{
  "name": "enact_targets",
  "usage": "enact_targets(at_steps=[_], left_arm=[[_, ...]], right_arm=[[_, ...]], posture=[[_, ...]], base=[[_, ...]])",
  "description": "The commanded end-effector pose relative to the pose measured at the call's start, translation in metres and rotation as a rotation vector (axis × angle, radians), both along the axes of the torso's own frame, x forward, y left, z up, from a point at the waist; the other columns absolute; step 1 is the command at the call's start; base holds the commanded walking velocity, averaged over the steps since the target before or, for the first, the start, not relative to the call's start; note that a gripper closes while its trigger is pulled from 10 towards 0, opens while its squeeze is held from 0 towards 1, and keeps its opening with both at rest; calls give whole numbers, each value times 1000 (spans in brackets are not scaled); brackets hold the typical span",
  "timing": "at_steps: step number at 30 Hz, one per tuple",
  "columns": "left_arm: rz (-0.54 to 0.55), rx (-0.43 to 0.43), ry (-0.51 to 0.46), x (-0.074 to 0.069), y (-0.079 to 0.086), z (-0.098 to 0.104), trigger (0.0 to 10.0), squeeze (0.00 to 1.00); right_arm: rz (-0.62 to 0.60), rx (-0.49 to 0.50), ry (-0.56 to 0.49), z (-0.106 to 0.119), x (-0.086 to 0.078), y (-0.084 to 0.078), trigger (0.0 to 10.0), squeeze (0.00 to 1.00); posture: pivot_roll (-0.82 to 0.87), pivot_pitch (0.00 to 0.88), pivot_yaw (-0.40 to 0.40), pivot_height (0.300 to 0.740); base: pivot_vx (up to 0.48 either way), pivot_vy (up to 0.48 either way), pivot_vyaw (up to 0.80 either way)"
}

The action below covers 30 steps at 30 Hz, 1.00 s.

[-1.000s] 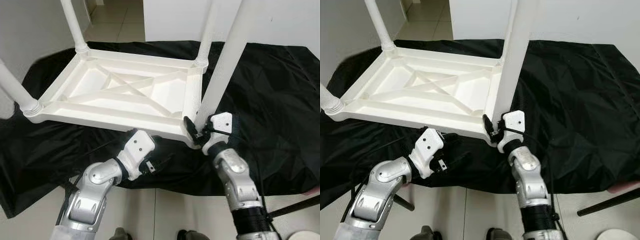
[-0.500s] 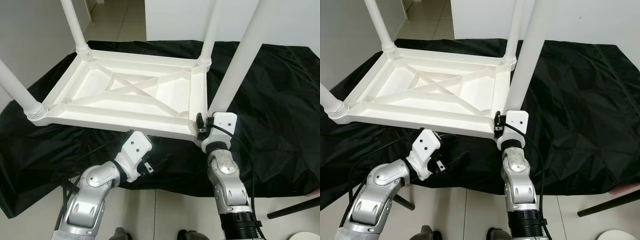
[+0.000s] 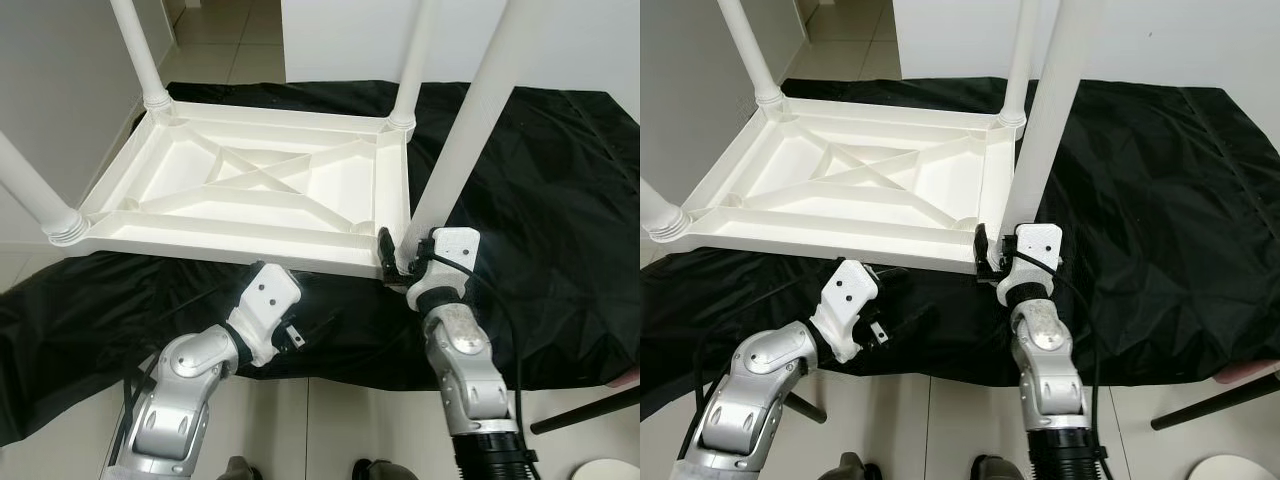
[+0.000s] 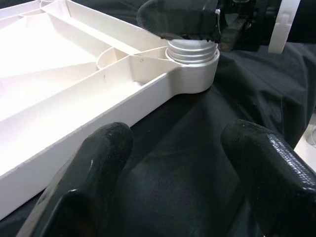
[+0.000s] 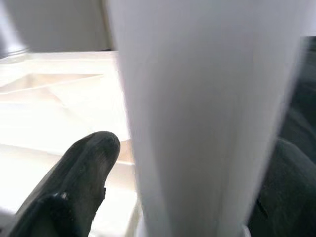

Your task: Building children table

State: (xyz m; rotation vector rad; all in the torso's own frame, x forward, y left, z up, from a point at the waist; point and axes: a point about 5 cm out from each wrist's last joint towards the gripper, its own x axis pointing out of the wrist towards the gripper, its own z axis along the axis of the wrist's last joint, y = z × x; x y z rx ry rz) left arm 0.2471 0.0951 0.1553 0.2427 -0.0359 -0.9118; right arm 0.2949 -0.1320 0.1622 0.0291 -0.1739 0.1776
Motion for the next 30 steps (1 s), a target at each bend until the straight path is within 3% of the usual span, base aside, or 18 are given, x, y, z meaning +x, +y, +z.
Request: enact_targets(at_steps=[1, 6, 12, 17, 18, 21, 22, 30], left_arm=[[164, -13, -27, 6, 8, 3, 10000, 0], [155, -23, -17, 7, 8, 5, 10000, 0], [117, -35, 2, 8, 5, 5, 10000, 0], [113, -40, 4, 8, 4, 5, 10000, 0], [111, -40, 1, 9, 4, 7, 10000, 0], [111, -38, -1, 9, 4, 7, 10000, 0], [112, -37, -1, 9, 5, 8, 10000, 0], [127, -39, 0, 8, 9, 9, 10000, 0]], right_arm=[[121, -23, 30, -5, 2, 5, 10000, 0], [199, -74, 17, -3, 6, 1, 10000, 0], [443, -212, 10, -1, 21, -9, 10000, 0], [471, -218, 17, -1, 24, -11, 10000, 0], [527, -238, 39, -2, 32, -13, 3725, 0], [537, -249, 46, -3, 34, -13, 3725, 0], [550, -262, 58, -6, 36, -14, 0, 0], [588, -281, 93, -16, 36, -19, 0, 0]], posture=[[-39, 98, 22, 740], [-42, 97, 26, 740], [-44, 83, 27, 740], [-44, 83, 27, 740], [-35, 80, 26, 740], [-32, 82, 26, 740], [-28, 83, 25, 740], [-15, 87, 26, 740]], base=[[0, 0, 0], [0, 0, 0], [0, 0, 0], [0, 0, 0], [0, 0, 0], [0, 0, 0], [0, 0, 0], [0, 0, 0]])
